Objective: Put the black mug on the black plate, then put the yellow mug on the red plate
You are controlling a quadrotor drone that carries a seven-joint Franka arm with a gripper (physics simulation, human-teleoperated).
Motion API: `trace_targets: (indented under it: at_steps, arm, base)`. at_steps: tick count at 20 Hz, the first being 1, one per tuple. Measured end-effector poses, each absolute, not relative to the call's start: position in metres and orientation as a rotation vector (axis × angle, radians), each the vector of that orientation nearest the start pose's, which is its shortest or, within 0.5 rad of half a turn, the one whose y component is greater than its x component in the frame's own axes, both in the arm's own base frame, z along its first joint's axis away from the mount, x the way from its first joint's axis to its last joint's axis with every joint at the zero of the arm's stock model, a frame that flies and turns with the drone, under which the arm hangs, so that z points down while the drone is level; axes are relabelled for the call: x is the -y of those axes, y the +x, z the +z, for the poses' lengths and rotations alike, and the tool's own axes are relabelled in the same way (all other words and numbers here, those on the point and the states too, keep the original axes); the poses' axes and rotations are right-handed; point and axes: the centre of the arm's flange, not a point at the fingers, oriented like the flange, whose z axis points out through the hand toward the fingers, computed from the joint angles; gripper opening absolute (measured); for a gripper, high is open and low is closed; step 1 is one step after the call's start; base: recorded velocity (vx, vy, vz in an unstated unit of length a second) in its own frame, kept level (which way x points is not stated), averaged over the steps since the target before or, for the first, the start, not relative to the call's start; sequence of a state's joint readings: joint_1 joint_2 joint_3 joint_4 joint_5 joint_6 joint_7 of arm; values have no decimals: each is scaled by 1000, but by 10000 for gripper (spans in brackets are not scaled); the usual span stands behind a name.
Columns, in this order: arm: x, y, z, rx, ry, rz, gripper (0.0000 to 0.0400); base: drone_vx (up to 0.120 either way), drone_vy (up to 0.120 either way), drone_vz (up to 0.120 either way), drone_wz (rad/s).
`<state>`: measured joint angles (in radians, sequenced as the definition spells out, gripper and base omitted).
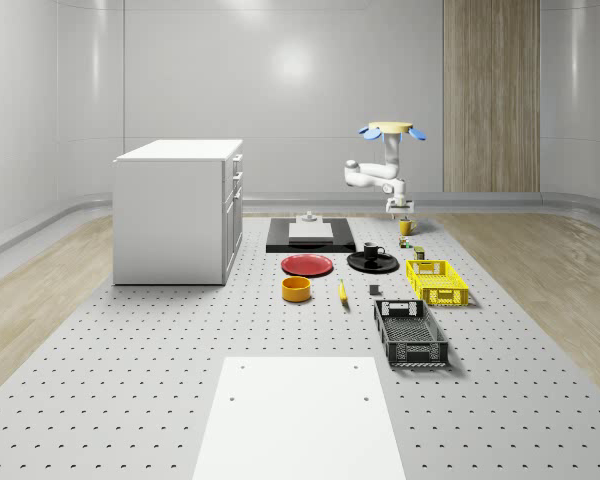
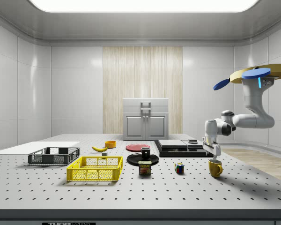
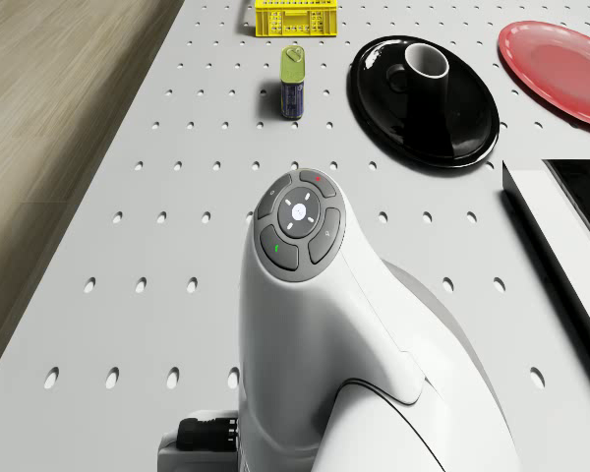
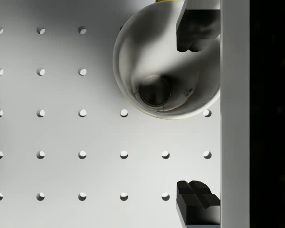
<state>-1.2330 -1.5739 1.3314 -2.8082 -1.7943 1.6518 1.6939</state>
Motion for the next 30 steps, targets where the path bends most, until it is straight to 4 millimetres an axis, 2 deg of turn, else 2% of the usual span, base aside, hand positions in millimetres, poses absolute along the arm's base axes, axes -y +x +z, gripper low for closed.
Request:
trace_targets:
  at_steps: [7, 12, 19, 30]
  arm:
    - [-4, 323, 531, 2, 1, 786, 400]
    - [-4, 323, 540, 2, 1, 786, 400]
    - [-4, 323, 544, 2, 1, 786, 400]
    - [-4, 323, 536, 2, 1, 786, 400]
  base:
    - [0, 0, 0, 0]
    - [0, 0, 0, 0]
    - [0, 0, 0, 0]
    - [0, 0, 0, 0]
